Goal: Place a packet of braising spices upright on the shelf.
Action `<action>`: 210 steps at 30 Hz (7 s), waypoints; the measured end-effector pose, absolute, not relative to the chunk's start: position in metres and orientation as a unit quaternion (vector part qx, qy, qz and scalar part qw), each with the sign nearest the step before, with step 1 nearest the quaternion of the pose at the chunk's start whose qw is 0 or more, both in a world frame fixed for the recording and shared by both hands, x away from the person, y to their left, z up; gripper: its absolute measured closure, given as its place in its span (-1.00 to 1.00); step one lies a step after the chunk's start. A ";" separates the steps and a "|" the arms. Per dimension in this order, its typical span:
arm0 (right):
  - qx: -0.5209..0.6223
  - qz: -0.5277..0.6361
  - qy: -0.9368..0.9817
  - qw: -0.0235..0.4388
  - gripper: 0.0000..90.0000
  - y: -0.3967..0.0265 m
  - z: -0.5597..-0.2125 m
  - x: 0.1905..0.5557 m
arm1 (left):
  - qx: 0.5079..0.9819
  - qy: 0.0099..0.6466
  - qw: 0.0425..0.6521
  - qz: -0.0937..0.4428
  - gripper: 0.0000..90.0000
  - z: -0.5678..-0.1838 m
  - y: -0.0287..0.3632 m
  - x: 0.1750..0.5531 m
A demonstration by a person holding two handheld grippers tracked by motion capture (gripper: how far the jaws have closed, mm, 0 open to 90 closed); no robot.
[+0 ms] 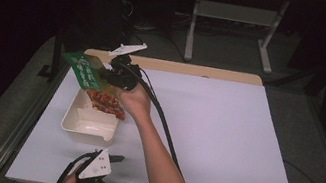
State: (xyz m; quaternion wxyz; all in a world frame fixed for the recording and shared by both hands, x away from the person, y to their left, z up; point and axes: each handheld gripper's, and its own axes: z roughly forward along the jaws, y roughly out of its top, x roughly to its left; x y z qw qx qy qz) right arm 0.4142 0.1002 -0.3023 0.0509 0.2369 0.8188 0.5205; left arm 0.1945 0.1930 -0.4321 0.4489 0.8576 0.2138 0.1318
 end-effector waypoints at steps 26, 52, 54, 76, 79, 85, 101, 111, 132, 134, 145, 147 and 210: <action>0.246 0.445 0.860 0.035 0.99 0.121 -0.331 0.423 | 0.856 0.212 0.451 0.139 -0.58 -0.430 0.193 0.194; 0.268 0.535 0.800 0.036 0.99 0.109 -0.356 0.412 | 0.855 0.209 0.455 0.134 -0.59 -0.428 0.193 0.193; 0.267 0.535 0.801 0.035 0.99 0.109 -0.358 0.413 | 0.854 0.210 0.456 0.134 -0.59 -0.428 0.193 0.193; 0.257 0.541 0.801 0.023 0.98 0.096 -0.376 0.419 | 0.856 0.210 0.454 0.133 -0.59 -0.430 0.192 0.195; 0.260 0.537 0.802 0.025 0.94 0.095 -0.375 0.420 | 0.855 0.212 0.455 0.132 -0.59 -0.430 0.192 0.196; 0.264 0.525 0.809 0.034 0.66 0.087 -0.371 0.421 | 0.855 0.212 0.454 0.132 -0.59 -0.431 0.192 0.197; 0.254 0.518 0.815 0.044 0.30 0.055 -0.357 0.409 | 0.856 0.217 0.450 0.135 -0.60 -0.431 0.193 0.200; 0.254 0.514 0.818 0.035 0.15 0.033 -0.352 0.403 | 0.858 0.215 0.445 0.136 -0.60 -0.431 0.193 0.200; 0.275 0.520 0.808 0.033 0.02 -0.033 -0.349 0.383 | 0.854 0.222 0.450 0.134 -0.60 -0.431 0.193 0.202; 0.277 0.519 0.808 0.033 0.01 -0.038 -0.349 0.381 | 0.855 0.222 0.449 0.134 -0.60 -0.431 0.193 0.202; 0.283 0.510 0.812 0.035 -0.05 -0.061 -0.353 0.373 | 0.856 0.223 0.448 0.132 -0.60 -0.431 0.194 0.203; 0.286 0.507 0.812 0.033 -0.07 -0.067 -0.355 0.371 | 0.856 0.222 0.447 0.132 -0.60 -0.431 0.194 0.204; 0.354 0.496 0.793 0.023 -0.29 -0.187 -0.415 0.294 | 0.857 0.230 0.443 0.129 -0.61 -0.434 0.188 0.207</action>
